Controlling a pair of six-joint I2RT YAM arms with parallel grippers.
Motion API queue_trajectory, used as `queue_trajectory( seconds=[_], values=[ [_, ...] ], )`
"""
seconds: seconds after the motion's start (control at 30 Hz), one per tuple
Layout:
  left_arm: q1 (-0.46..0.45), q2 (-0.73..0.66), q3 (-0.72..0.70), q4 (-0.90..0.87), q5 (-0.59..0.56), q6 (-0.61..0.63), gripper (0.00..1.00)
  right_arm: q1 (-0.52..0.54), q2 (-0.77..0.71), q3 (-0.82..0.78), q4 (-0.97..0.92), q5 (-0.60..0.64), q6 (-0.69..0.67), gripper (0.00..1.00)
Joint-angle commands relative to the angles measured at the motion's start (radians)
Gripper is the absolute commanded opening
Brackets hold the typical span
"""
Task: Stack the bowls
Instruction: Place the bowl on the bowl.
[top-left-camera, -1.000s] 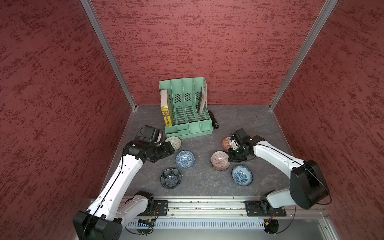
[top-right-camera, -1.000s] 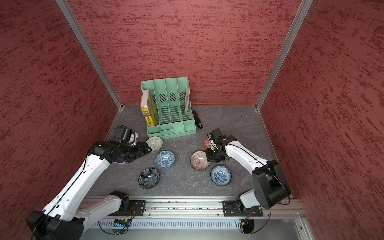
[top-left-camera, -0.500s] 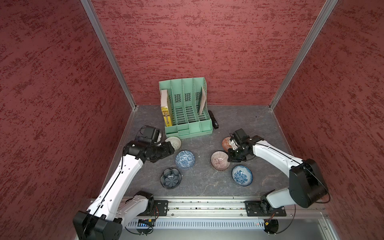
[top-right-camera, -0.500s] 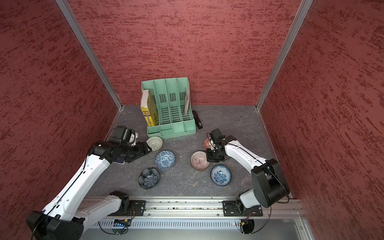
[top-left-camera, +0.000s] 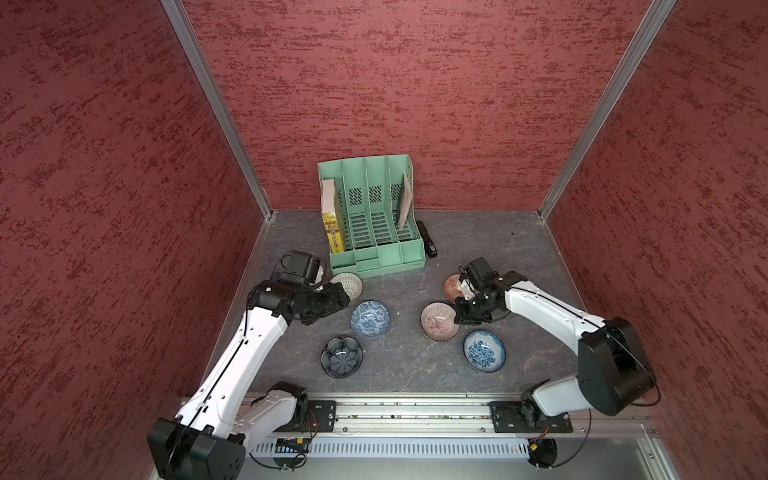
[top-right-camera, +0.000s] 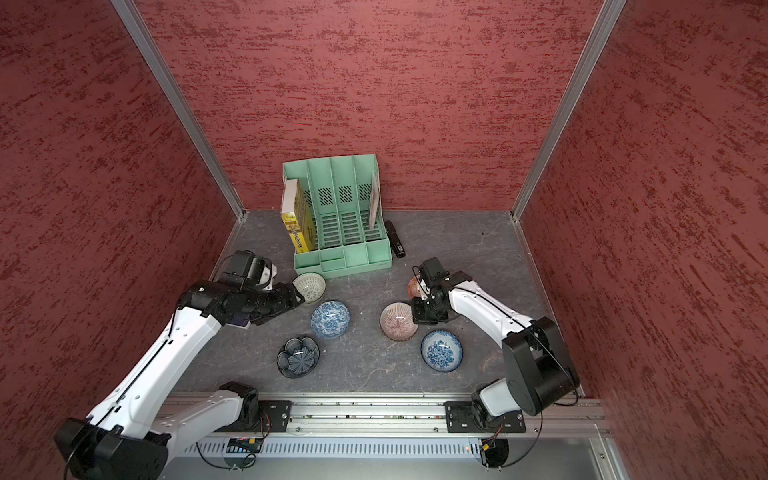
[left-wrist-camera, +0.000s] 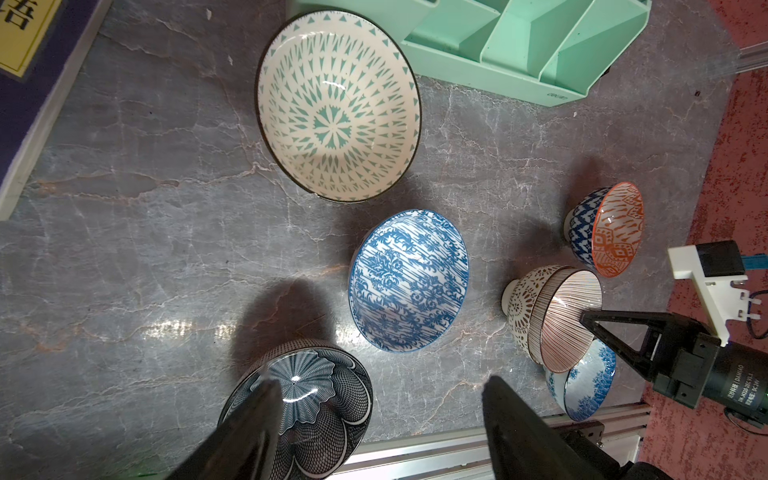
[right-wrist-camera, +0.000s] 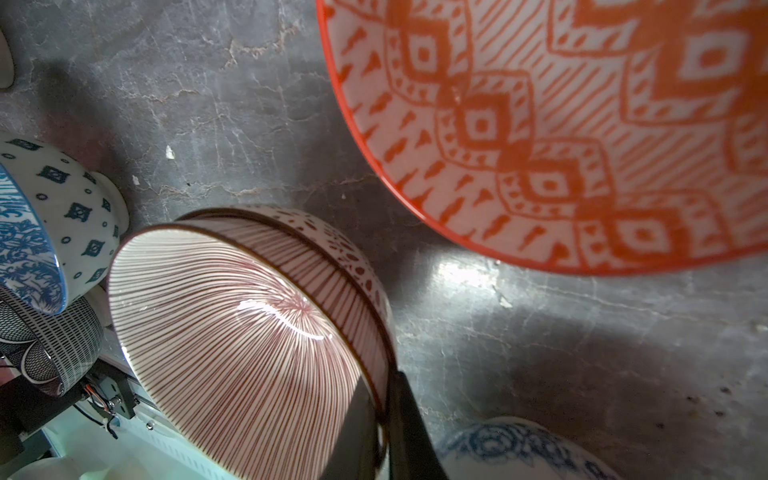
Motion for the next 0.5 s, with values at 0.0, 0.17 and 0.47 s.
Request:
queue_trajectory(
  seconds=[0.0, 0.17, 0.47],
  values=[
    [0.007, 0.000, -0.006, 0.022, 0.011, 0.014, 0.79, 0.010, -0.008, 0.011, 0.029, -0.043, -0.007, 0.00],
    [0.008, -0.003, -0.010, 0.022, 0.011, 0.013, 0.79, 0.011, -0.008, 0.011, 0.032, -0.055, -0.006, 0.00],
    [0.007, -0.007, -0.014, 0.021, 0.009, 0.010, 0.79, 0.011, -0.041, 0.010, 0.038, -0.074, -0.001, 0.00]
  ],
)
